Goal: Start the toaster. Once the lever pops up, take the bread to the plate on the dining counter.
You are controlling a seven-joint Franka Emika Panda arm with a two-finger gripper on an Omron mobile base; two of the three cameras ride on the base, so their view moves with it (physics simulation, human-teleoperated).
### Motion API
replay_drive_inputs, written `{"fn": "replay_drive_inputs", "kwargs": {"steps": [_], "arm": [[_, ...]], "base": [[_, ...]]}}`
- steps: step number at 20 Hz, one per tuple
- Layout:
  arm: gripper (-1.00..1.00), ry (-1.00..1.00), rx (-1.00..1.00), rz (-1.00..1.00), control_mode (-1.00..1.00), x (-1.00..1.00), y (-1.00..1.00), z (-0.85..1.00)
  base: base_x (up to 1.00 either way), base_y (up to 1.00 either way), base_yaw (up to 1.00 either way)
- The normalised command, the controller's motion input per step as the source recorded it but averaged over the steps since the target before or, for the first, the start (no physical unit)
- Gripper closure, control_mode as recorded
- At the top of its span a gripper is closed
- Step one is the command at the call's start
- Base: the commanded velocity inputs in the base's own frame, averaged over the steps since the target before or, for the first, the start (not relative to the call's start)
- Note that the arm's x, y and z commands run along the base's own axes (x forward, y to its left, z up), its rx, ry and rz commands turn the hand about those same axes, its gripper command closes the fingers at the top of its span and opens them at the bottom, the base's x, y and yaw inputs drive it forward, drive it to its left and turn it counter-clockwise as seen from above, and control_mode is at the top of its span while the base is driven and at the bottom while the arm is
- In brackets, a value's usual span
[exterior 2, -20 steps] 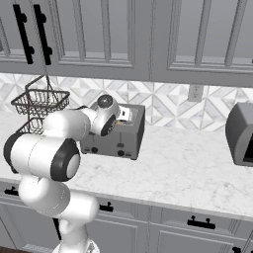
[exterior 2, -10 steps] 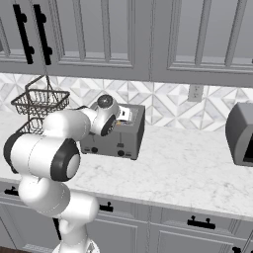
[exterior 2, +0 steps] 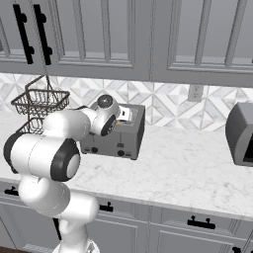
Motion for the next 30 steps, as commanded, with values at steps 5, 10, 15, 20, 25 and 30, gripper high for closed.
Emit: {"fn": "replay_drive_inputs", "kwargs": {"steps": [5,10,15,20,25,30], "arm": [[-1.00,0.00,0.00,0.00,-1.00,0.00,0.00,0.00],[-1.00,0.00,0.00,0.00,-1.00,0.00,0.00,0.00],[-1.00,0.00,0.00,0.00,-1.00,0.00,0.00,0.00],[-1.00,0.00,0.00,0.00,-1.00,0.00,0.00,0.00],[-1.00,0.00,0.00,0.00,-1.00,0.00,0.00,0.00],[-1.00,0.00,0.00,0.00,-1.00,0.00,0.00,0.00]], "base": [[0.00,0.00,0.00],[0.00,0.00,0.00],[0.00,0.00,0.00],[0.00,0.00,0.00],[0.00,0.00,0.00],[0.00,0.00,0.00]]}}
